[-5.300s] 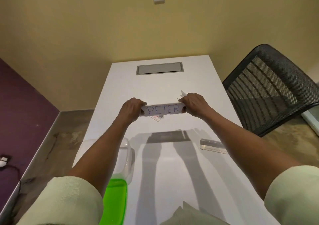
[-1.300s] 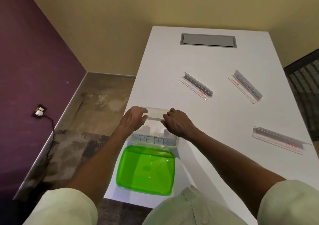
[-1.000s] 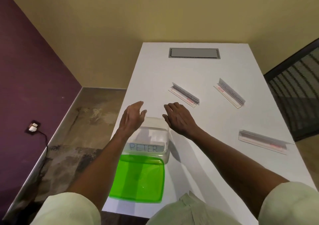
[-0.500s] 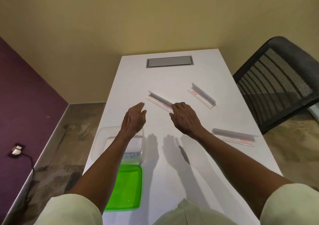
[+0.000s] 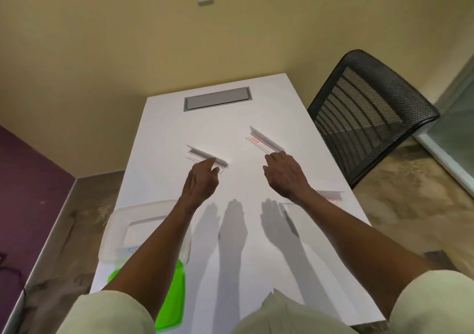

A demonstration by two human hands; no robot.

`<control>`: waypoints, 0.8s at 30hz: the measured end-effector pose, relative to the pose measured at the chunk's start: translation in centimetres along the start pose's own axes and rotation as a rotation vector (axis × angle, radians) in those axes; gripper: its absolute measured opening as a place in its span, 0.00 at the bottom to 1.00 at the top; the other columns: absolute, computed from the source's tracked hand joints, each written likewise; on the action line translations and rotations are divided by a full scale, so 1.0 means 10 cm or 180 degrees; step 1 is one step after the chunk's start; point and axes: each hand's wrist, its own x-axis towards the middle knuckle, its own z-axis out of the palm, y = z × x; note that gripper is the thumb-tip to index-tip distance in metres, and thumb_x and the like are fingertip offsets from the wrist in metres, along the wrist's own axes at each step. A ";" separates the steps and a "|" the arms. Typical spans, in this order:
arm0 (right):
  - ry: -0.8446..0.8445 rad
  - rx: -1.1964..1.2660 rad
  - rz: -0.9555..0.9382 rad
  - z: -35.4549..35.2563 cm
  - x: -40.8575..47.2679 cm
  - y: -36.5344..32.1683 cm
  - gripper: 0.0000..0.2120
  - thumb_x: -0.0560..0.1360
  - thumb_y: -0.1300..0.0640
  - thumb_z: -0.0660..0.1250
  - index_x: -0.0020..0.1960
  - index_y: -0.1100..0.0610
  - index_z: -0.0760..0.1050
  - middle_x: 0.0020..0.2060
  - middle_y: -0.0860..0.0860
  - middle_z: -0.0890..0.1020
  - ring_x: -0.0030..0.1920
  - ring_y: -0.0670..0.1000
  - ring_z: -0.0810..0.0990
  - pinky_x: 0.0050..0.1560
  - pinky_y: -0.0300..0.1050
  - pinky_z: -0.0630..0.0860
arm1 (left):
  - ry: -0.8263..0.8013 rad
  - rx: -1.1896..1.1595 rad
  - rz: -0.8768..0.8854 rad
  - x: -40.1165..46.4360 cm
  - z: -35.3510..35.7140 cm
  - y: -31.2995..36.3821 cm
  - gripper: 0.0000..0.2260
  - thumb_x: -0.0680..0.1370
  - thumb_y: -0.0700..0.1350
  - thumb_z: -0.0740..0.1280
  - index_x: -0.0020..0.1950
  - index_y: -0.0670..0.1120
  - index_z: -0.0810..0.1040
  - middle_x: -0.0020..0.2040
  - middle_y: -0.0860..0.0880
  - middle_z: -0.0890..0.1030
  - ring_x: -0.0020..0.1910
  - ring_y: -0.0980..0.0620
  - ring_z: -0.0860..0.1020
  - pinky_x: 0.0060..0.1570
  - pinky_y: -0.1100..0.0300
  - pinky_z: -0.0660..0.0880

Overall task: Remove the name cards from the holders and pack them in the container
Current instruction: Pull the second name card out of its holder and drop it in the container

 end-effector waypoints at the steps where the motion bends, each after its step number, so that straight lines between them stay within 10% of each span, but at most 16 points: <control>1: 0.0010 -0.0035 0.0033 -0.01 -0.03 0.07 0.08 0.77 0.54 0.57 0.46 0.57 0.72 0.40 0.53 0.78 0.43 0.57 0.75 0.43 0.50 0.71 | -0.0053 -0.0010 0.0001 0.02 0.04 0.06 0.15 0.79 0.43 0.63 0.65 0.41 0.76 0.63 0.43 0.80 0.64 0.43 0.76 0.62 0.56 0.71; 24: -0.0960 -0.0013 0.0890 0.10 -0.58 1.43 0.11 0.78 0.59 0.58 0.38 0.60 0.73 0.36 0.56 0.79 0.40 0.59 0.77 0.39 0.51 0.71 | -0.1036 0.0192 -0.0058 0.25 1.07 1.07 0.18 0.81 0.43 0.60 0.71 0.42 0.71 0.69 0.43 0.75 0.69 0.43 0.72 0.68 0.54 0.69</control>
